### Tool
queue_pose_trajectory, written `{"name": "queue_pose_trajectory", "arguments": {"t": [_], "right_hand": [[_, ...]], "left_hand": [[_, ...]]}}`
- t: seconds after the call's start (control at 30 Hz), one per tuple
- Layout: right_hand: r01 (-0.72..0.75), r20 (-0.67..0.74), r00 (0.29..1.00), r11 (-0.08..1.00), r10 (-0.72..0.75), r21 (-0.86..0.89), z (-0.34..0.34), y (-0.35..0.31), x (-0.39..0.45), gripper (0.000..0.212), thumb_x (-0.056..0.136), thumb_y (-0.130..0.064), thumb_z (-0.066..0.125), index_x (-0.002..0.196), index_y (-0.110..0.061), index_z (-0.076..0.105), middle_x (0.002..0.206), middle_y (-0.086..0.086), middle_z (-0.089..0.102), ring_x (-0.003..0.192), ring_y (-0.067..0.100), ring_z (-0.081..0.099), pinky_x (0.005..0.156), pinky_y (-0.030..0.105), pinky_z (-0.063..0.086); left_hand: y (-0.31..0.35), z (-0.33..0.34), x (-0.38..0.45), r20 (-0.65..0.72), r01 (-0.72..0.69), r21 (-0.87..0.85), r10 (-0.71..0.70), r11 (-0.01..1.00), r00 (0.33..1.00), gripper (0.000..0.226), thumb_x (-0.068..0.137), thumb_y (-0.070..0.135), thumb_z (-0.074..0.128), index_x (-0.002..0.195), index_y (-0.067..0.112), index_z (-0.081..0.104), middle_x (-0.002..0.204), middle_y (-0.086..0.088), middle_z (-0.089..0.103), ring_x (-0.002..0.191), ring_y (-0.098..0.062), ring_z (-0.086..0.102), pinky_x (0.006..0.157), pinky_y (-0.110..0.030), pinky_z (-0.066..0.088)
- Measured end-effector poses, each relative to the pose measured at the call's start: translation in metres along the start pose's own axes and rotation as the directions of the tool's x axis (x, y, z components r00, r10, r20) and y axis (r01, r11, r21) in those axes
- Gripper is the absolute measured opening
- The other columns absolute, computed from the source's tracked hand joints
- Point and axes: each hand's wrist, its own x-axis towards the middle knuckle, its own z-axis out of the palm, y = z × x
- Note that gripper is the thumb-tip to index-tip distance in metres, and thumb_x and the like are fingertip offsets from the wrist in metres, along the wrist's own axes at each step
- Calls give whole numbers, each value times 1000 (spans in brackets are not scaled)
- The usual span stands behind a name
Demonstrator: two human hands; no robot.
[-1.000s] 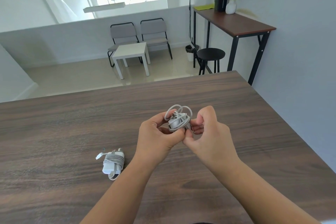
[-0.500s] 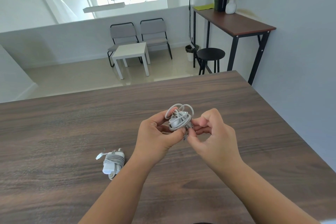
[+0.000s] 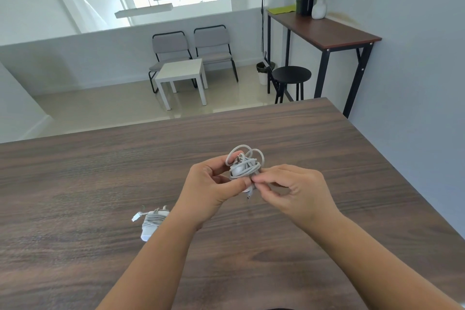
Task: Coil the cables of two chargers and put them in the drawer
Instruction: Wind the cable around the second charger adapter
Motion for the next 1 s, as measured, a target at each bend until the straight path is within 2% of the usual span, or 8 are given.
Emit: {"name": "queue_pose_trajectory", "arguments": {"t": [0.13, 0.23, 0.37, 0.43, 0.53, 0.57, 0.73, 1.0], "right_hand": [[-188, 75, 981, 974, 180, 123, -6, -6, 3, 18, 74, -14, 80, 90, -21, 79, 86, -12, 76, 81, -3, 69, 73, 22, 57], [-402, 112, 916, 876, 386, 267, -8, -8, 6, 19, 71, -5, 80, 81, -21, 78, 80, -14, 75, 76, -2, 69, 74, 15, 54], [-471, 65, 875, 813, 480, 343, -4, -9, 8, 19, 71, -3, 78, 76, -21, 72, 78, -11, 74, 75, 2, 70, 72, 16, 55], [-449, 27, 885, 838, 464, 309, -2, -10, 8, 18, 71, -6, 78, 75, -22, 70, 76, -10, 72, 74, 4, 69, 70, 18, 56], [-228, -1, 973, 970, 229, 81, 2, -8, 7, 5, 74, -23, 70, 76, -23, 74, 76, -11, 71, 72, 5, 67, 67, 23, 55], [-173, 23, 985, 985, 172, 23, 3, -7, 7, 12, 75, -28, 66, 79, -23, 76, 79, -11, 72, 72, 4, 66, 66, 23, 54], [-46, 156, 986, 996, 58, -83, 0, 2, 10, 21, 79, -33, 62, 90, -25, 78, 82, -10, 74, 73, 3, 66, 65, 21, 51], [74, 314, 949, 988, -29, -134, -4, 8, 24, 24, 78, -37, 57, 81, -24, 76, 71, -6, 71, 63, 14, 66, 53, 33, 54]], "left_hand": [[-2, -1, 0, 3, 47, -38, -46, 998, 999, 47, 69, 7, 79, 114, 17, 69, 96, 3, 77, 75, -10, 67, 65, -20, 54], [-5, 2, -2, 22, 18, -58, -17, 998, 1000, 56, 65, 11, 79, 120, 15, 66, 106, 1, 76, 78, -10, 69, 70, -21, 54], [-7, 9, -3, -25, -35, 15, 35, 999, 999, 52, 69, 10, 81, 117, 26, 67, 103, 3, 76, 80, -12, 69, 75, -25, 55], [-8, 12, -3, -54, -36, 21, 37, 999, 998, 48, 75, 1, 79, 113, 29, 69, 99, 6, 77, 75, -10, 66, 73, -25, 54], [-7, 13, -3, -104, -28, 15, 29, 999, 994, 44, 77, -7, 75, 103, 29, 71, 90, 7, 77, 67, -6, 65, 66, -22, 53], [-6, 13, -3, -114, -24, 16, 26, 1000, 993, 45, 77, -8, 74, 101, 29, 71, 88, 7, 77, 66, -5, 65, 65, -21, 53], [-5, 4, -2, -68, 11, 24, -10, 1000, 998, 42, 79, -4, 75, 108, 25, 70, 92, 10, 77, 66, -5, 65, 63, -20, 53], [-7, -2, 0, 15, 22, 80, -24, 997, 1000, 45, 80, -1, 75, 113, 29, 69, 97, 7, 76, 72, -10, 62, 66, -22, 54]]}}
